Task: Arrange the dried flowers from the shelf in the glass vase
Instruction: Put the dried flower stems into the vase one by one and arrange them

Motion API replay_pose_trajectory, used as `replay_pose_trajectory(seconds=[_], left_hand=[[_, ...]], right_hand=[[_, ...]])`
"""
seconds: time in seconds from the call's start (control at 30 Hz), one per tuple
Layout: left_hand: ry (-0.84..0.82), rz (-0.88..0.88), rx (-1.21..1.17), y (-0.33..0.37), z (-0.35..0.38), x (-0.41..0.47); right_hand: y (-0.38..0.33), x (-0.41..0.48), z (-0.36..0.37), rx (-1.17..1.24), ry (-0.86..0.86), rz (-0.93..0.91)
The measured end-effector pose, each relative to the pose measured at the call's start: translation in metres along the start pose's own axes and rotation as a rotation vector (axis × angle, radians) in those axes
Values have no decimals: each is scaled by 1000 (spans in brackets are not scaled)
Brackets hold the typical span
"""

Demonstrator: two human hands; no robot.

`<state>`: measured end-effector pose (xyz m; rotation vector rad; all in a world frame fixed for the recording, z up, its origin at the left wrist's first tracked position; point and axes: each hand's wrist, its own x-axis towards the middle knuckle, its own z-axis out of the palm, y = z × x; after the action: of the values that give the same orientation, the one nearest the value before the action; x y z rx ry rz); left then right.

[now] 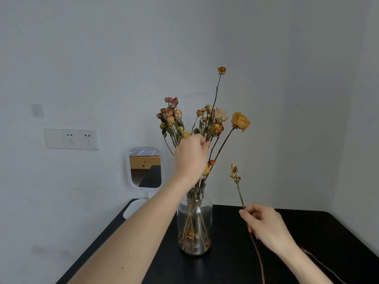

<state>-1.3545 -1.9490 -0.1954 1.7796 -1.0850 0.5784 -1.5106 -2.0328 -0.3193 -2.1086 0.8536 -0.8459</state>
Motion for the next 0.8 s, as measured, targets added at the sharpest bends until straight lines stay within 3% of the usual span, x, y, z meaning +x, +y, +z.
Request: replay_pose_trajectory(seconds=[0.3, 0.47, 0.8], left_hand=[[-68, -40, 123, -12, 2, -6], [39, -24, 25, -5, 1, -4], [41, -32, -58, -23, 3, -17]], right_hand=[[3, 2, 2, -10, -16, -6], [2, 3, 5, -27, -25, -9], [0, 3, 7, -18, -27, -9]])
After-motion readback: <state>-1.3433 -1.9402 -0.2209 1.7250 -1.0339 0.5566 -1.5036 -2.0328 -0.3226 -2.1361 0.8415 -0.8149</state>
